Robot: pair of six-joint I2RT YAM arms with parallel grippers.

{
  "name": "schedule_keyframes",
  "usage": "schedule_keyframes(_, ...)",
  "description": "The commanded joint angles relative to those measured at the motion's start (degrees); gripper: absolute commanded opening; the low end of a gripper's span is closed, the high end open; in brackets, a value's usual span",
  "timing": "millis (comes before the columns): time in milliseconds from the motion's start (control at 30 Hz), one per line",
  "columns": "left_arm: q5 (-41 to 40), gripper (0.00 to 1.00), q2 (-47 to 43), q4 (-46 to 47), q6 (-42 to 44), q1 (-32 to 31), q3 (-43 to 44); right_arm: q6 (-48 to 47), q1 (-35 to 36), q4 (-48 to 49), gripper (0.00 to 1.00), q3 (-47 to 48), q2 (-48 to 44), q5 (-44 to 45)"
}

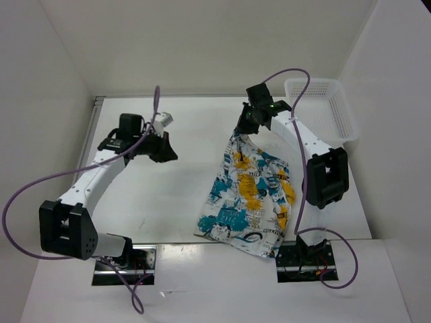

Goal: Fold and stack the shorts
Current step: Flatten the shorts out

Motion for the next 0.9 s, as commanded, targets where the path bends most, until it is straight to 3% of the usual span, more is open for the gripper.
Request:
schedule_keyframes(0,1.67,0.07,0.09,-1.66,0.21,-7.37,-2.05,-1.18,-1.41,2.0,0.0,5.12,0.04,-0.49)
schedule_keyframes(67,1.68,0.19,2.19,-1.66,0.21,-10.55,-2.05,-1.18,-2.55,2.0,0.0,5.65,0.65,-1.72)
schedule_keyframes(100,0.89,0.3,2.2,-1.66,0.21,-12.83,-2.75,-1.18,-3.51,2.0,0.0,5.65,0.66,-2.25)
schedule_keyframes(167,-0.51,0.41,3.95,-0.17,0.21,-14.6,-3.37,-1.7,-4.66,2.0,0.0,5.65,0.66,-2.78)
schedule_keyframes(400,-6.58,0.47,10.63,1.94,0.21,-20.41,-6.18,-1.71,-6.24,2.53,0.0,3.98,1.89,-5.24)
schedule_keyframes(433,-7.11,0.53,12.29,2.55,0.21,-21.72,-6.18,-1.71,-6.24,3.05,0.0,3.98,1.89,-5.76)
schedule_keyframes(467,-7.9,0.73,12.92,3.43,0.21,-22.43,-6.18,-2.23,-6.24,3.06,0.0,3.46,1.89,-5.77)
schedule_keyframes(533,-9.65,0.8,15.2,4.49,0.21,-23.75,-6.97,-2.23,-6.24,3.06,0.0,2.93,1.89,-5.77)
schedule_keyframes(633,-9.66,0.8,18.46,6.68,0.21,-23.75,-8.2,-2.76,-6.86,3.06,0.0,2.92,1.36,-6.29)
schedule_keyframes(700,-9.14,0.73,19.07,7.65,0.21,-24.37,-8.2,-2.76,-6.86,3.06,0.0,2.31,0.75,-6.29)
schedule_keyframes(867,-7.92,0.32,22.06,9.06,0.21,-24.37,-8.2,-2.76,-7.91,3.59,0.0,0.38,-0.3,-6.29)
